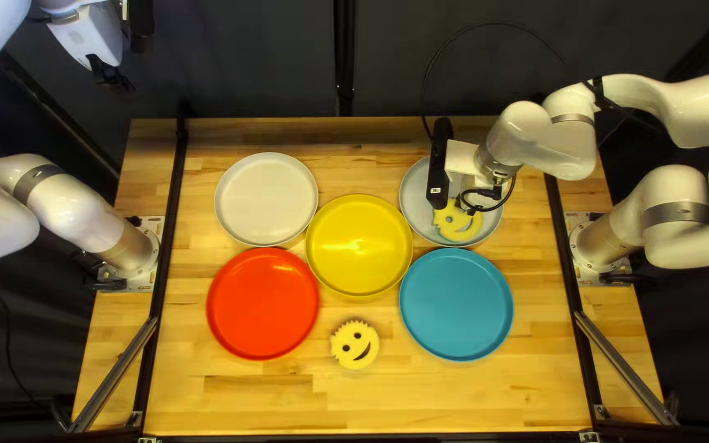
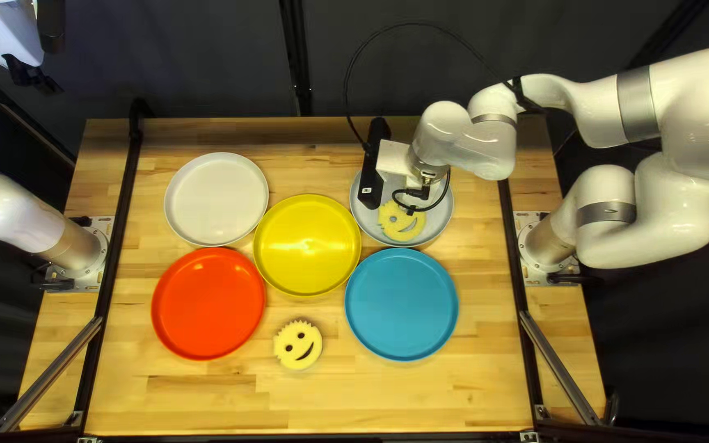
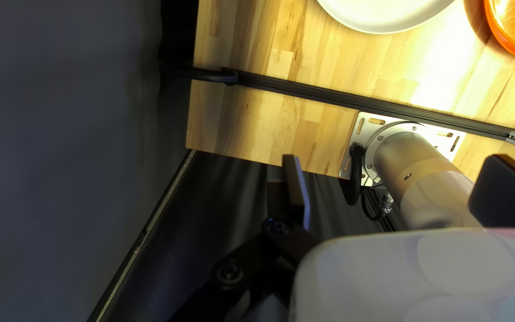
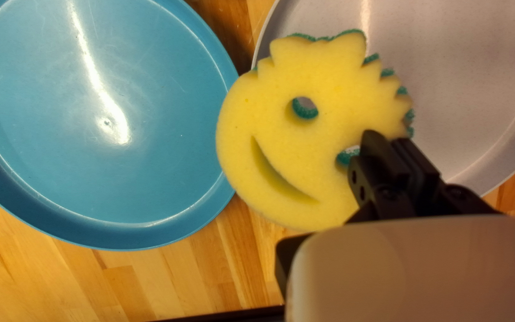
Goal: Pick up sponge and scrub the plate
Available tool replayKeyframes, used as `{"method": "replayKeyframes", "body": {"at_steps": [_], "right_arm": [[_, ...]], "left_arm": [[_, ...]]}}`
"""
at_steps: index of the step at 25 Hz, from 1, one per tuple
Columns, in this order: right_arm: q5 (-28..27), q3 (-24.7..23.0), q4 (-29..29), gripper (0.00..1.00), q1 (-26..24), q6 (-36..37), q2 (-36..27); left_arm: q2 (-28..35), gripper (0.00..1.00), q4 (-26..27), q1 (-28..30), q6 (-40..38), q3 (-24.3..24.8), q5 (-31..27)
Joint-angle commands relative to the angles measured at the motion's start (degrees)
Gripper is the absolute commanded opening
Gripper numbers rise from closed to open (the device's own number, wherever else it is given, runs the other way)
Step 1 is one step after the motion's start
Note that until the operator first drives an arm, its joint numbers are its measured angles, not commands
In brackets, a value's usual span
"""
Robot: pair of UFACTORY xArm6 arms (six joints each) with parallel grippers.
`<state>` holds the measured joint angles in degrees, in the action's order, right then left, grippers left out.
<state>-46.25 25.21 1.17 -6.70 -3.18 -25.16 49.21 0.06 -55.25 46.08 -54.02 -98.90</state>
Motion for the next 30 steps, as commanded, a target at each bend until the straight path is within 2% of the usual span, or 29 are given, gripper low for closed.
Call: {"method": "replayKeyframes", "body": {"at_steps": [1, 5, 12, 20, 30], "right_arm": [[-0.12, 0.69, 0.22, 0.0, 5.0, -5.24, 0.63], [2.46, 0.7, 1.29, 0.0, 11.1, -10.61, 2.81], [8.29, -1.76, 4.02, 0.0, 17.96, -16.55, 5.36], [12.35, -5.95, 9.13, 0.0, 21.38, -20.37, 5.37], [15.42, -7.97, 11.02, 0.0, 26.04, -25.09, 6.88]], "left_arm": [[0.0, 1.0, 0.0, 0.0, 0.0, 0.0, 0.0], [0.0, 1.0, 0.0, 0.0, 0.0, 0.0, 0.0], [0.0, 1.0, 0.0, 0.0, 0.0, 0.0, 0.0], [0.0, 1.0, 0.0, 0.0, 0.0, 0.0, 0.0], [0.0, 1.0, 0.0, 0.0, 0.0, 0.0, 0.0]]}}
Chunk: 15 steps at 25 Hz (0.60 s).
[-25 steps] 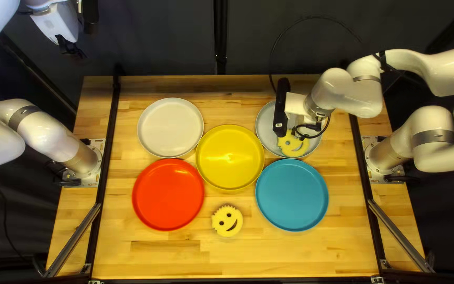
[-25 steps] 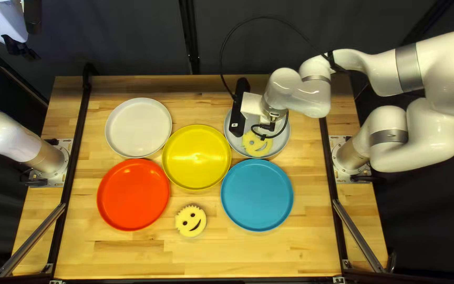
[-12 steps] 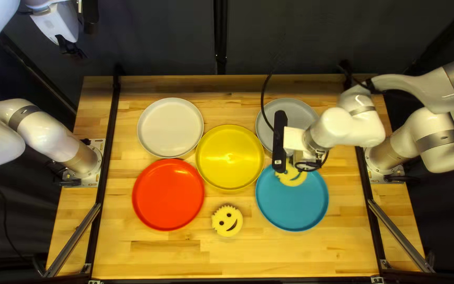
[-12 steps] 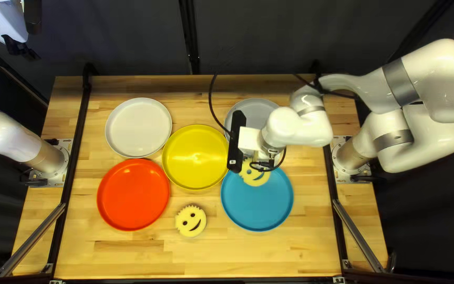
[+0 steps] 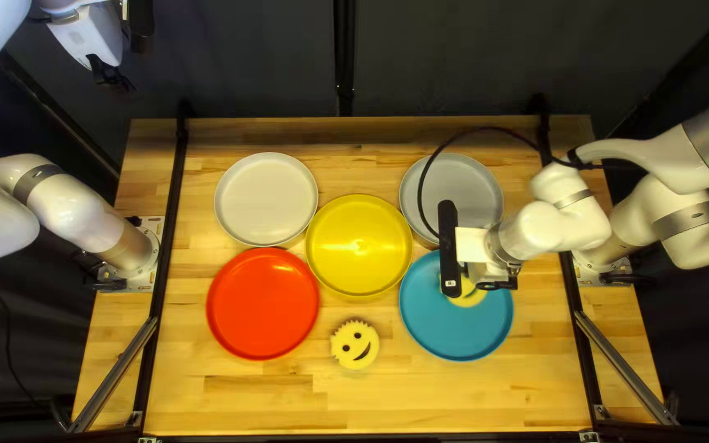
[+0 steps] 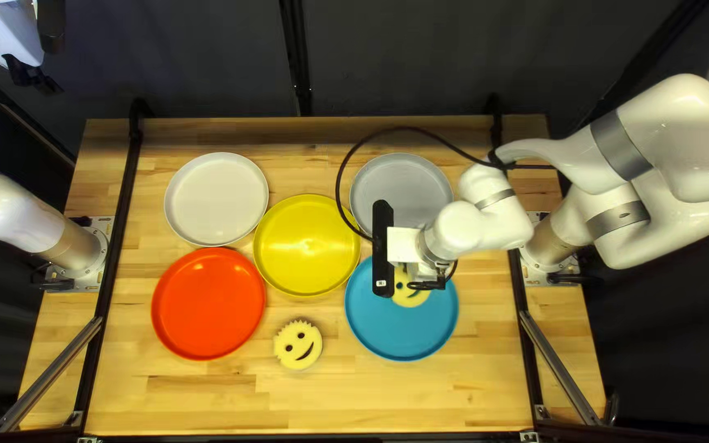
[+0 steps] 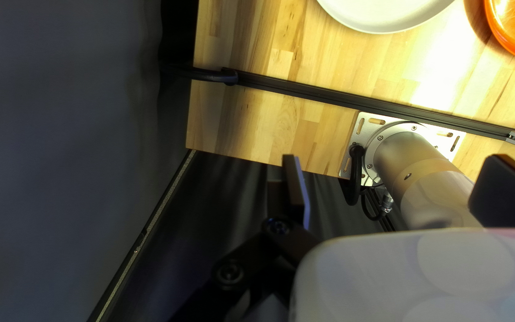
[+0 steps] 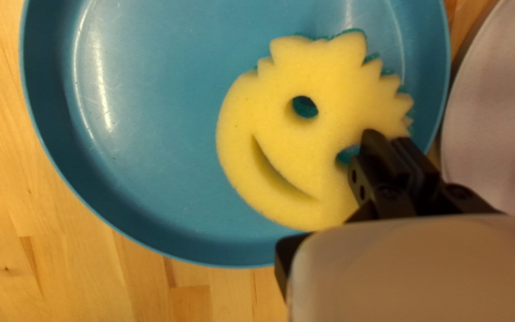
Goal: Pick up sponge and scrub the plate
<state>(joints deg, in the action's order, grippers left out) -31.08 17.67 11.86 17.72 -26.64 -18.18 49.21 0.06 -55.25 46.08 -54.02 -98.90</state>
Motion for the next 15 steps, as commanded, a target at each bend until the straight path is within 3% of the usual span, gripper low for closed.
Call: {"method": "replayKeyframes", "body": {"at_steps": [1, 10, 15], "right_arm": [[0.08, -0.34, 0.44, 0.0, 2.53, -2.53, -0.12], [-1.47, 2.8, 1.83, 0.0, 11.94, -11.82, 2.13], [-1.05, 2.32, 2.92, 0.0, 11.29, -11.54, 2.11]], "left_arm": [[0.0, 1.0, 0.0, 0.0, 0.0, 0.0, 0.0], [0.0, 1.0, 0.0, 0.0, 0.0, 0.0, 0.0], [0.0, 1.0, 0.0, 0.0, 0.0, 0.0, 0.0]]}}
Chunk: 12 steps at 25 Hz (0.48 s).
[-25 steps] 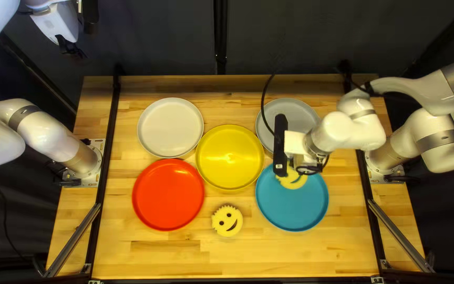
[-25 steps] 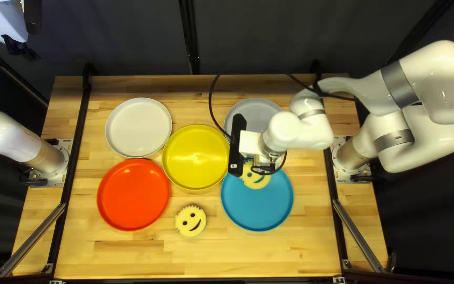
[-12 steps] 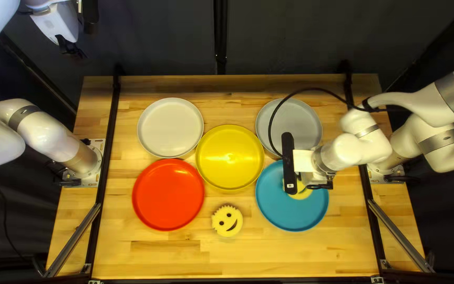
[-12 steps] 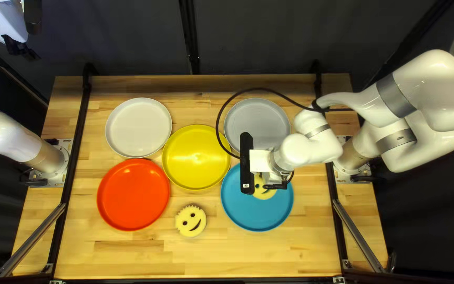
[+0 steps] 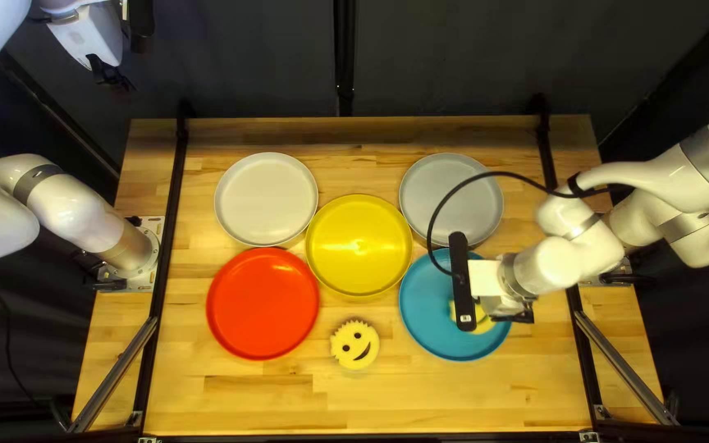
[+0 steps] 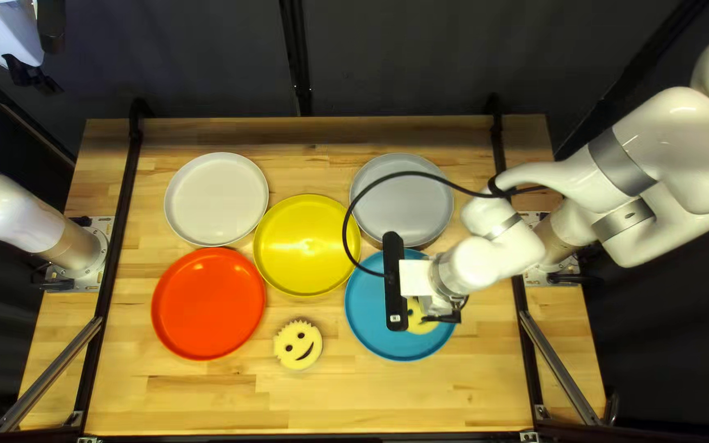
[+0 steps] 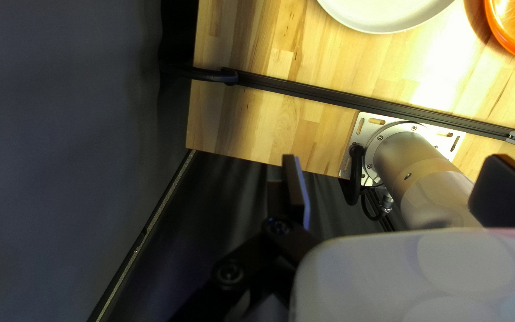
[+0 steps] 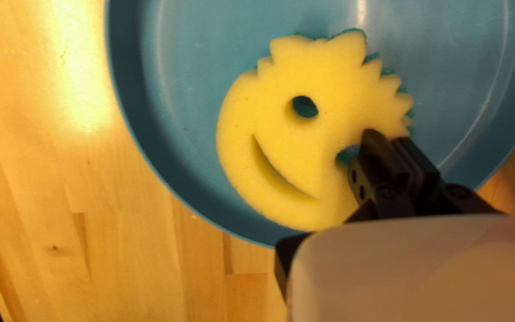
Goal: Pick up sponge and scrub the plate
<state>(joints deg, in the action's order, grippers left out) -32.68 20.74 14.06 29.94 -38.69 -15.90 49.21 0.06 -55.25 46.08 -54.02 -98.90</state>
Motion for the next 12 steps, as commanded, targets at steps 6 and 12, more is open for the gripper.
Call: {"method": "replayKeyframes", "body": {"at_steps": [6, 12], "right_arm": [[2.43, -4.32, 1.31, 0.0, -5.8, 4.44, -2.41], [1.3, -6.1, -0.8, 0.0, -12.16, 12.08, -5.49]], "left_arm": [[0.0, 1.0, 0.0, 0.0, 0.0, 0.0, 0.0], [0.0, 1.0, 0.0, 0.0, 0.0, 0.0, 0.0]]}}
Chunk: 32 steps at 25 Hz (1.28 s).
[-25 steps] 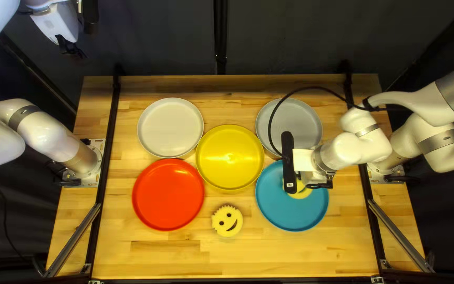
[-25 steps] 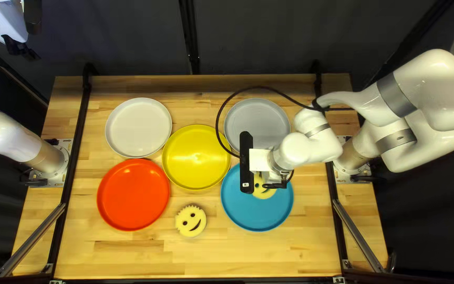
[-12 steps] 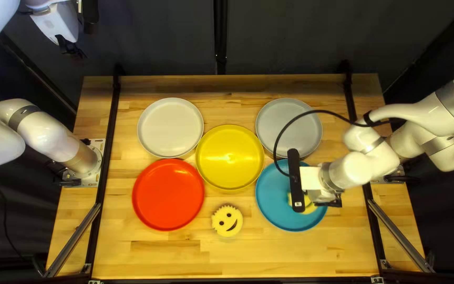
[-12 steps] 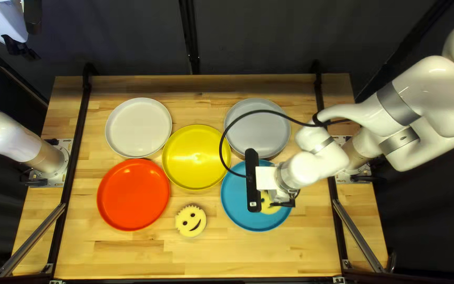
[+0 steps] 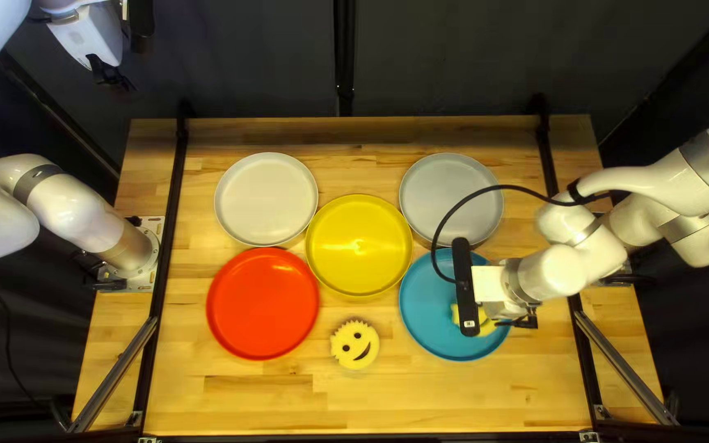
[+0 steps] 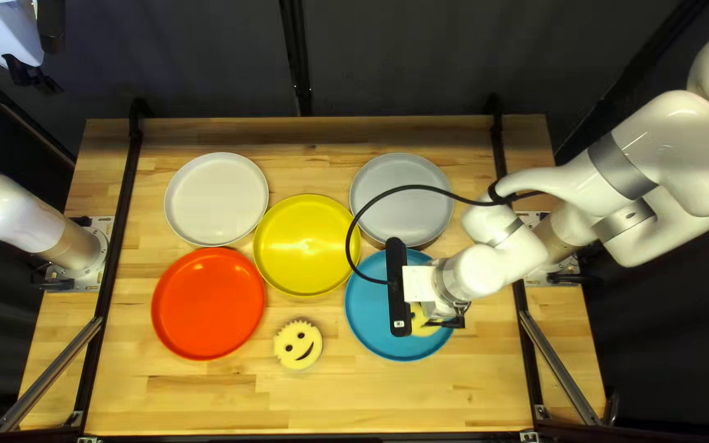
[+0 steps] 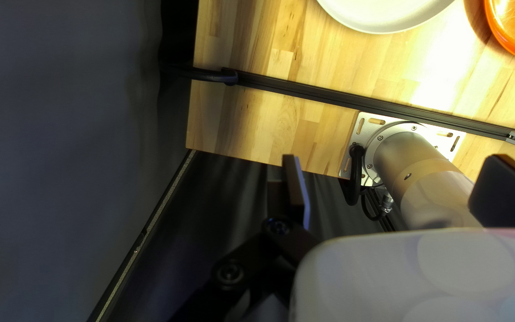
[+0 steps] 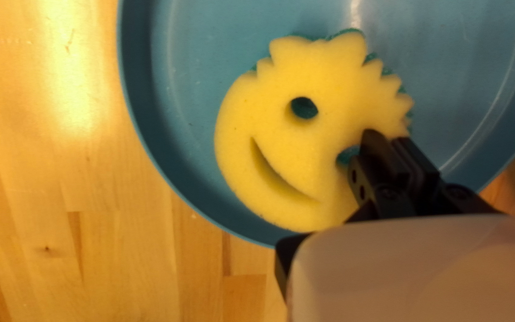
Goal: Pick up sponge and scrub the plate
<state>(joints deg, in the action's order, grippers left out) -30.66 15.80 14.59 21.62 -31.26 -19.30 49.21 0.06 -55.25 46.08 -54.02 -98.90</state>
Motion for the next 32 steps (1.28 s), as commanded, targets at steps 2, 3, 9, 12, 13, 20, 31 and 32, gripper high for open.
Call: {"method": "replayKeyframes", "body": {"at_steps": [2, 3, 9, 12, 13, 20, 31, 32], "right_arm": [[-0.84, -1.7, -1.96, 0.0, -6.21, 7.33, -2.95], [-0.99, -1.69, -2.28, 0.0, -7.18, 8.48, -3.07], [-1.41, -1.43, -3.59, 0.0, -12.34, 14.14, -3.13], [-1.99, -1.33, -3.45, 0.0, -11.56, 13.24, -3.25], [-2.13, -1.29, -3.34, 0.0, -11.18, 12.77, -3.2], [-2.57, 0.21, -2.1, 0.0, -5.08, 6.31, -0.07], [-5.01, 7.15, -0.59, 0.0, 4.41, -1.93, 5.87], [-4.97, 8.4, -0.22, 0.0, 5.54, -3.05, 7.39]], "left_arm": [[0.0, 1.0, 0.0, 0.0, 0.0, 0.0, 0.0], [0.0, 1.0, 0.0, 0.0, 0.0, 0.0, 0.0], [0.0, 1.0, 0.0, 0.0, 0.0, 0.0, 0.0], [0.0, 1.0, 0.0, 0.0, 0.0, 0.0, 0.0], [0.0, 1.0, 0.0, 0.0, 0.0, 0.0, 0.0], [0.0, 1.0, 0.0, 0.0, 0.0, 0.0, 0.0], [0.0, 1.0, 0.0, 0.0, 0.0, 0.0, 0.0], [0.0, 1.0, 0.0, 0.0, 0.0, 0.0, 0.0]]}}
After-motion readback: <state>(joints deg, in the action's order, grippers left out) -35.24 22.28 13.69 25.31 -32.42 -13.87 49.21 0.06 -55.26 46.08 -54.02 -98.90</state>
